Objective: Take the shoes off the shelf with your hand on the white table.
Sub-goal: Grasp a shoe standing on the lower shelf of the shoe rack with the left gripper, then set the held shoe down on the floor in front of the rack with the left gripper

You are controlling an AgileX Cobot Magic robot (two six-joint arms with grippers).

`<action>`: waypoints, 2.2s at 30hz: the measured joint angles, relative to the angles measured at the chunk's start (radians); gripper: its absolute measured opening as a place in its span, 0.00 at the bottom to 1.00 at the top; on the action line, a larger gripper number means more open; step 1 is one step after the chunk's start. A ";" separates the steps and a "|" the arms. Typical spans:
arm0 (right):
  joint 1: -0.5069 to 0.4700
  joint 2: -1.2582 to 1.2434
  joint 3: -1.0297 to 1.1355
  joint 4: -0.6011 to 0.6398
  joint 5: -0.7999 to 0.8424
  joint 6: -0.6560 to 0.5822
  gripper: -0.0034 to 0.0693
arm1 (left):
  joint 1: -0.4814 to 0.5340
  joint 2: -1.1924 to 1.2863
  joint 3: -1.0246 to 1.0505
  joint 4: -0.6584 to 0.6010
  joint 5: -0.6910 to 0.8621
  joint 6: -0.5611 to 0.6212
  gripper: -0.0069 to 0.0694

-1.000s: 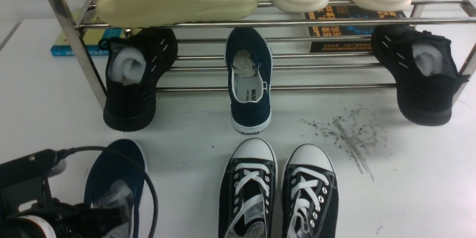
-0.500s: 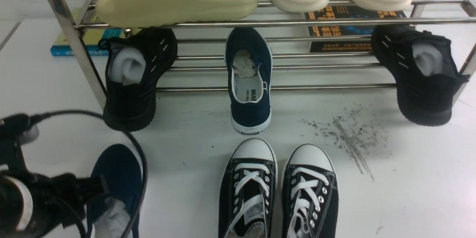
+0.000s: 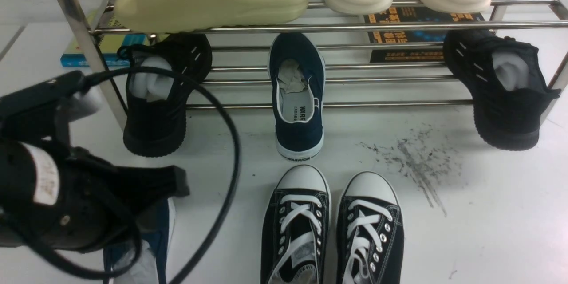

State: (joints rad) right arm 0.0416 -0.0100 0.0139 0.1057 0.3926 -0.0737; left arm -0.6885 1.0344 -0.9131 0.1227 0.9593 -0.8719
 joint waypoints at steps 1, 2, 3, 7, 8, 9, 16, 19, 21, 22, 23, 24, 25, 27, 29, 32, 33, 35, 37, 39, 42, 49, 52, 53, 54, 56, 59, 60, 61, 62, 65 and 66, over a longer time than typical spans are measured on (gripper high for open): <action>0.000 0.000 0.000 0.000 0.000 0.000 0.38 | 0.000 0.021 0.000 -0.011 -0.020 0.013 0.09; 0.000 0.000 0.000 0.000 0.000 0.000 0.38 | 0.000 0.051 0.000 -0.021 -0.042 0.029 0.09; 0.000 0.000 0.000 0.000 0.000 0.000 0.38 | 0.000 0.078 -0.002 -0.026 -0.059 0.040 0.10; 0.000 0.000 0.000 0.000 0.000 0.000 0.38 | 0.000 0.217 -0.051 -0.033 -0.077 0.062 0.14; 0.000 0.000 0.000 0.000 0.000 0.000 0.38 | 0.000 0.257 -0.078 -0.033 -0.079 0.071 0.17; 0.000 0.000 0.000 0.000 0.000 0.000 0.38 | 0.000 0.272 -0.090 -0.033 -0.079 0.077 0.18; 0.000 0.000 0.000 0.000 0.000 0.000 0.38 | 0.000 0.499 -0.349 0.039 -0.099 0.125 0.42; 0.000 0.000 0.000 0.000 0.000 0.000 0.38 | 0.000 0.580 -0.428 0.079 -0.160 0.100 0.53; 0.000 0.000 0.000 0.000 0.000 0.000 0.38 | 0.000 0.616 -0.450 0.101 -0.212 0.069 0.57; 0.000 0.000 0.000 0.000 0.000 0.000 0.38 | 0.000 0.624 -0.453 0.107 -0.218 0.060 0.58; 0.000 0.000 0.000 0.000 0.000 0.000 0.38 | 0.000 0.652 -0.460 0.134 -0.266 0.019 0.60; 0.000 0.000 0.000 0.000 0.000 0.000 0.38 | 0.000 0.667 -0.461 0.153 -0.291 -0.010 0.61; 0.000 0.000 0.000 0.000 0.000 0.000 0.38 | 0.000 0.680 -0.461 0.175 -0.316 -0.039 0.61; 0.000 0.000 0.000 0.000 0.000 0.000 0.38 | 0.000 0.705 -0.461 0.231 -0.351 -0.099 0.62; 0.000 0.000 0.000 0.000 0.000 0.000 0.38 | 0.000 0.728 -0.461 0.293 -0.379 -0.156 0.62; 0.000 0.000 0.000 0.000 0.000 0.000 0.38 | 0.000 0.760 -0.462 0.374 -0.416 -0.227 0.62; 0.000 0.000 0.000 0.000 0.000 0.000 0.38 | 0.000 0.773 -0.462 0.403 -0.428 -0.255 0.62; 0.000 0.000 0.000 0.000 0.000 0.000 0.38 | 0.000 0.801 -0.462 0.454 -0.443 -0.305 0.62; 0.000 0.000 0.000 0.000 0.000 0.000 0.38 | 0.000 0.825 -0.462 0.491 -0.449 -0.345 0.62; 0.000 0.000 0.000 0.000 0.000 0.000 0.38 | 0.000 0.843 -0.462 0.509 -0.450 -0.366 0.59; 0.000 0.000 0.000 0.000 0.000 0.000 0.38 | 0.000 0.851 -0.462 0.518 -0.452 -0.378 0.45; 0.000 0.000 0.000 0.000 0.000 0.000 0.38 | 0.000 0.798 -0.460 0.465 -0.404 -0.381 0.13; 0.000 0.000 0.000 0.000 0.000 0.000 0.38 | 0.000 0.736 -0.460 0.368 -0.337 -0.338 0.13; 0.000 0.000 0.000 0.000 0.000 0.000 0.38 | -0.001 0.709 -0.460 0.335 -0.303 -0.307 0.13; 0.000 0.000 0.000 0.000 0.000 0.000 0.38 | -0.001 0.686 -0.460 0.311 -0.274 -0.279 0.13; 0.000 0.000 0.000 0.000 0.000 0.000 0.38 | -0.001 0.642 -0.460 0.268 -0.214 -0.216 0.13; 0.000 0.000 0.000 0.000 0.000 0.000 0.38 | -0.001 0.558 -0.453 0.198 -0.089 -0.097 0.13; 0.000 0.000 0.000 0.000 0.000 0.000 0.38 | -0.001 0.540 -0.443 0.187 -0.073 -0.081 0.13; 0.000 0.000 0.000 0.000 0.000 0.000 0.38 | -0.001 0.511 -0.419 0.174 -0.061 -0.063 0.13; 0.000 0.000 0.000 0.000 0.000 0.000 0.38 | -0.001 0.490 -0.397 0.166 -0.057 -0.057 0.13; 0.000 0.000 0.000 0.000 0.000 0.000 0.38 | -0.001 0.428 -0.314 0.151 -0.056 -0.055 0.13; 0.000 0.000 0.000 0.000 0.000 0.000 0.38 | -0.001 0.379 -0.241 0.145 -0.057 -0.073 0.13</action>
State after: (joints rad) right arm 0.0416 -0.0100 0.0139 0.1057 0.3926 -0.0737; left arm -0.6896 1.4131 -1.1537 0.2678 0.9019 -0.9447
